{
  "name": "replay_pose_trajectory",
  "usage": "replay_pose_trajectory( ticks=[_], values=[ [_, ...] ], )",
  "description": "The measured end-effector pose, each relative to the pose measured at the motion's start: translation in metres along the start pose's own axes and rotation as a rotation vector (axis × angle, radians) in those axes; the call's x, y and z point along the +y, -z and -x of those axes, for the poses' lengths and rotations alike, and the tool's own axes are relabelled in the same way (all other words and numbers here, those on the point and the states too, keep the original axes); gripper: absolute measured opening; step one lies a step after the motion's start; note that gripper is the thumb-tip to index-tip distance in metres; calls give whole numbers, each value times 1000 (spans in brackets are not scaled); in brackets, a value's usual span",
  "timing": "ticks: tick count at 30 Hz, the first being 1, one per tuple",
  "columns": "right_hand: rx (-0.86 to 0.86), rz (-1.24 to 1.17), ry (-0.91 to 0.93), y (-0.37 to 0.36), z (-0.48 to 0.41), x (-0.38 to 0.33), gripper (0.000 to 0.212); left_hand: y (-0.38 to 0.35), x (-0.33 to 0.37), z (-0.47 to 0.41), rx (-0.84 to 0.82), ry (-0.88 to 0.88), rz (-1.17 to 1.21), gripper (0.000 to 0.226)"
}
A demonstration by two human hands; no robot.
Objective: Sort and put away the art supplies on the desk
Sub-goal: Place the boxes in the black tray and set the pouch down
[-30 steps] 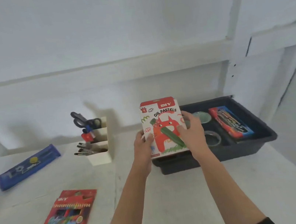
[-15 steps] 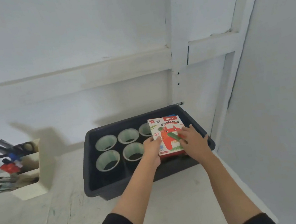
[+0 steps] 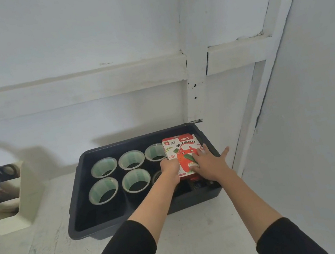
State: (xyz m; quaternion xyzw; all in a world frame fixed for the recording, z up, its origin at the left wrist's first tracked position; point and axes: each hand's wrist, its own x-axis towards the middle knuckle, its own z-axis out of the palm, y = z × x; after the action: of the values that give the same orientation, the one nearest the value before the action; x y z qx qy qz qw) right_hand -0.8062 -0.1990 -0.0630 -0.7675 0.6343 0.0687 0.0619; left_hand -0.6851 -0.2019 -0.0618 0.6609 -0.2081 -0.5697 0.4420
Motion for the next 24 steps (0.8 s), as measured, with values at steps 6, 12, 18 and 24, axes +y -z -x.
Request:
replay_pose_trajectory(
  ticks=[6, 12, 18, 24],
  values=[
    [35, -43, -73, 3, 2, -18, 58, 15, 3, 7, 20, -73, -47, 37],
    [312, -385, 73, 20, 19, -89, 36, 87, 21, 39, 204, -501, -147, 31],
    [396, -724, 378, 11, 69, -219, 25, 223, 19, 72, 465, -636, -153, 22],
    [337, -762, 540, -27, 120, -359, 23, 387, -14, 98, 721, -567, -130, 26]
  ],
)
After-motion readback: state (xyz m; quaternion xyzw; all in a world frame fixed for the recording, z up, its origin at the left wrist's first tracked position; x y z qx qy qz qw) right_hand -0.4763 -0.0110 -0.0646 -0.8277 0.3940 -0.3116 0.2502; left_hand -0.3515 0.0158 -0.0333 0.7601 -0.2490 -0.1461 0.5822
